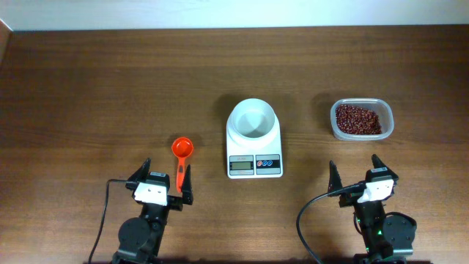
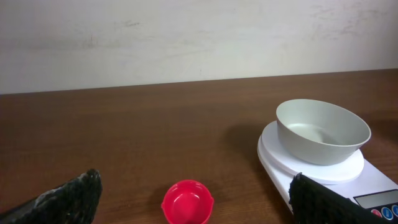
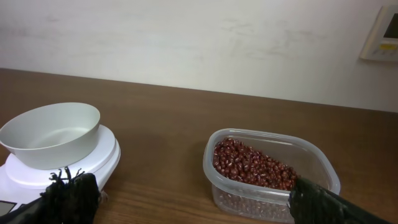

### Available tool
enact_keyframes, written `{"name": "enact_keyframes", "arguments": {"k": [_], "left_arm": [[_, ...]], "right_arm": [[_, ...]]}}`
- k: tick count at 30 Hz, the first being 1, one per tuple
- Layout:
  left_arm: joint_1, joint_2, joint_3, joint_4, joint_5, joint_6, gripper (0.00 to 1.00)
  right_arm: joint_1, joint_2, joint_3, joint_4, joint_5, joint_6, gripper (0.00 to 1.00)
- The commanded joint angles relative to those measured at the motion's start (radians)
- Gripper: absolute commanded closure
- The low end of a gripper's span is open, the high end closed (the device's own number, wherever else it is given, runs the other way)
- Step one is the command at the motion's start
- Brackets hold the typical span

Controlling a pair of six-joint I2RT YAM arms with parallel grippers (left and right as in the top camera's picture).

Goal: Scoop item into bowl and weigh 50g on scale

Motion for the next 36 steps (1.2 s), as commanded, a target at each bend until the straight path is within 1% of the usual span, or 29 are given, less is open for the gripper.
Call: {"name": "enact_keyframes", "arguments": {"k": [1, 29, 30, 36], "left_arm": [[-0.005, 0.0, 0.0, -0.006, 0.002, -0.005, 0.01], [-0.005, 0.0, 0.0, -0.006, 0.002, -0.005, 0.01], [-0.005, 0.0, 0.0, -0.006, -0.018, 0.01, 0.01], [-0.005, 0.0, 0.0, -0.006, -0.017, 0.024, 0.01]], "right_arm": [[-0.006, -0.011, -0.005, -0.006, 0.008, 0.005, 0.01], [-0.006, -0.011, -0.005, -0.006, 0.008, 0.005, 0.01], [-0.006, -0.011, -0.005, -0.006, 0.008, 0.005, 0.01], [-0.006, -0.011, -0.005, -0.006, 0.008, 0.005, 0.01]]}}
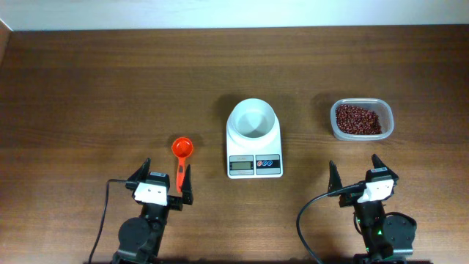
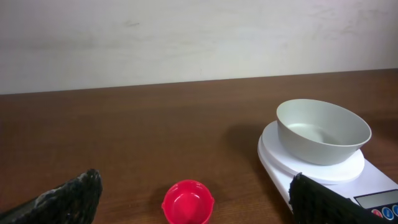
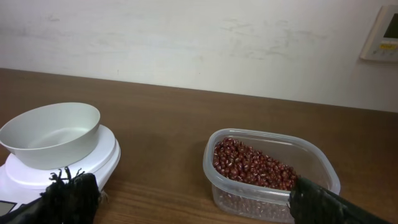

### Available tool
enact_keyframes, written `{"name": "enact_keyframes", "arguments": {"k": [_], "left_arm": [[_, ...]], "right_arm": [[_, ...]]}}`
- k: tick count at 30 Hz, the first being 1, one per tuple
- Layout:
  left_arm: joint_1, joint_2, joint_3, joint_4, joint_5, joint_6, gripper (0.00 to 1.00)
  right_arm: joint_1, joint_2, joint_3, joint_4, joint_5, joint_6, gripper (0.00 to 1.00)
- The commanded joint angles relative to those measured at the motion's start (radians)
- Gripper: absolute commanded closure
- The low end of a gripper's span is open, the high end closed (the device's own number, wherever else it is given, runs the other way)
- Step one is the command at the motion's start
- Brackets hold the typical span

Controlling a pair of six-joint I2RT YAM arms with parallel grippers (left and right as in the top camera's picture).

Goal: Scoop item into bowl and weigh 50g on scale

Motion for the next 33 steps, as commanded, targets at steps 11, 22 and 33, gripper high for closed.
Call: {"name": "enact_keyframes", "arguments": {"k": [11, 22, 33], "left_arm": [[-0.005, 0.0, 0.0, -0.005, -0.016, 0.077, 0.01], [-0.005, 0.0, 0.0, 0.085, -0.145, 0.077, 0.01], [-0.005, 0.034, 0.345, -0.23, -0.015, 0.039, 0.01]], "right_arm": [[-0.006, -0.011, -0.005, -0.006, 0.008, 0.004, 0.01], [-0.006, -0.011, -0.005, -0.006, 0.008, 0.004, 0.01], [-0.006, -0.011, -0.005, -0.006, 0.008, 0.004, 0.01]]}}
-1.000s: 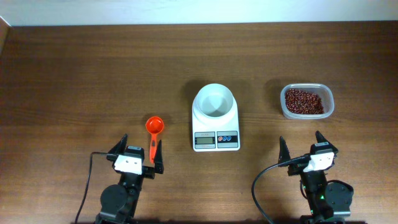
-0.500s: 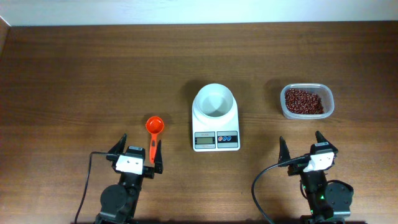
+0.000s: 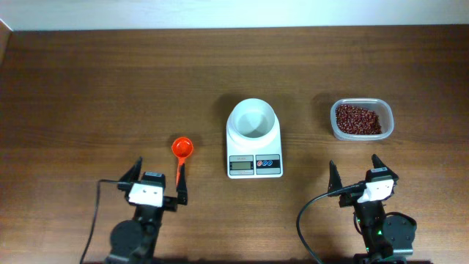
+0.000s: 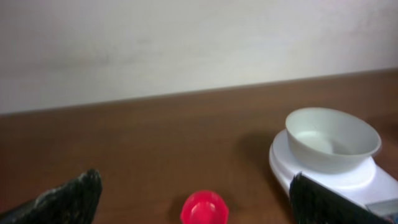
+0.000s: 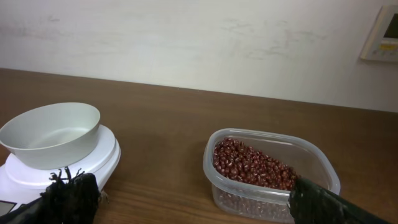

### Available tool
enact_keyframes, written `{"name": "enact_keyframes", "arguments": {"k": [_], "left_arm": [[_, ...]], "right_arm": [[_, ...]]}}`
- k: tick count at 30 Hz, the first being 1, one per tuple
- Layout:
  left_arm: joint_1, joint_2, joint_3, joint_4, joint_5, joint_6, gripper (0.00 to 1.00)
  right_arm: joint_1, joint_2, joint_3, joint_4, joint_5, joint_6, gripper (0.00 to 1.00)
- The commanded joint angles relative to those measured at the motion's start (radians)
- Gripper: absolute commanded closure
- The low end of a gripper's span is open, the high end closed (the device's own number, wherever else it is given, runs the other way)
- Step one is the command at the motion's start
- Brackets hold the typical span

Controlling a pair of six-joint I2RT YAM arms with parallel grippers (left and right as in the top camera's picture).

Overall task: Scoop item into bowl and weigh 50g on scale
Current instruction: 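Move the left gripper over the orange scoop and lower onto its handle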

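Observation:
An orange-red scoop (image 3: 181, 154) lies on the table left of the white scale (image 3: 254, 144), its cup (image 4: 204, 208) toward the far side. An empty white bowl (image 3: 253, 119) stands on the scale (image 4: 348, 177). A clear tub of red beans (image 3: 360, 119) stands to the right (image 5: 268, 172). My left gripper (image 3: 157, 180) is open near the front edge, just behind the scoop's handle. My right gripper (image 3: 355, 177) is open in front of the bean tub, holding nothing.
The brown wooden table (image 3: 95, 88) stretches wide on the left and far side. The scale's display and buttons (image 3: 254, 165) face the front edge. A pale wall (image 5: 186, 37) rises behind the table, with a small panel (image 5: 382, 34) at right.
My left gripper has shifted a little to the left and back toward the front edge, so the scoop and scale sit further right in its view. The right arm has not moved.
At both earlier moments both grippers stood open near the front edge, the scoop, scale with bowl and bean tub untouched. Now only the left gripper has shifted slightly to the left; everything else lies as before.

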Motion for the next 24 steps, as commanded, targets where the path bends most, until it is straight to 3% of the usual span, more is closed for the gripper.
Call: {"name": "enact_keyframes", "arguments": {"k": [1, 5, 14, 22, 23, 24], "left_arm": [[-0.005, 0.05, 0.262, -0.155, 0.019, -0.034, 0.01], [-0.005, 0.262, 0.58, -0.443, 0.027, -0.055, 0.01], [-0.005, 1.01, 1.248, -1.021, 0.054, -0.055, 0.01], [-0.005, 1.395, 1.289, -1.122, 0.153, -0.055, 0.01], [-0.005, 1.421, 1.289, -1.125, 0.159, -0.055, 0.11], [-0.005, 1.448, 1.289, -1.125, 0.168, -0.055, 0.4]], "right_arm": [[-0.006, -0.011, -0.005, -0.006, 0.008, 0.005, 0.01], [-0.006, -0.011, -0.005, -0.006, 0.008, 0.005, 0.01], [-0.006, -0.011, -0.005, -0.006, 0.008, 0.005, 0.01], [-0.006, -0.011, -0.005, -0.006, 0.008, 0.005, 0.01], [-0.006, -0.011, -0.005, -0.006, 0.008, 0.005, 0.01], [-0.006, -0.011, -0.005, -0.006, 0.008, 0.005, 0.01]]}}
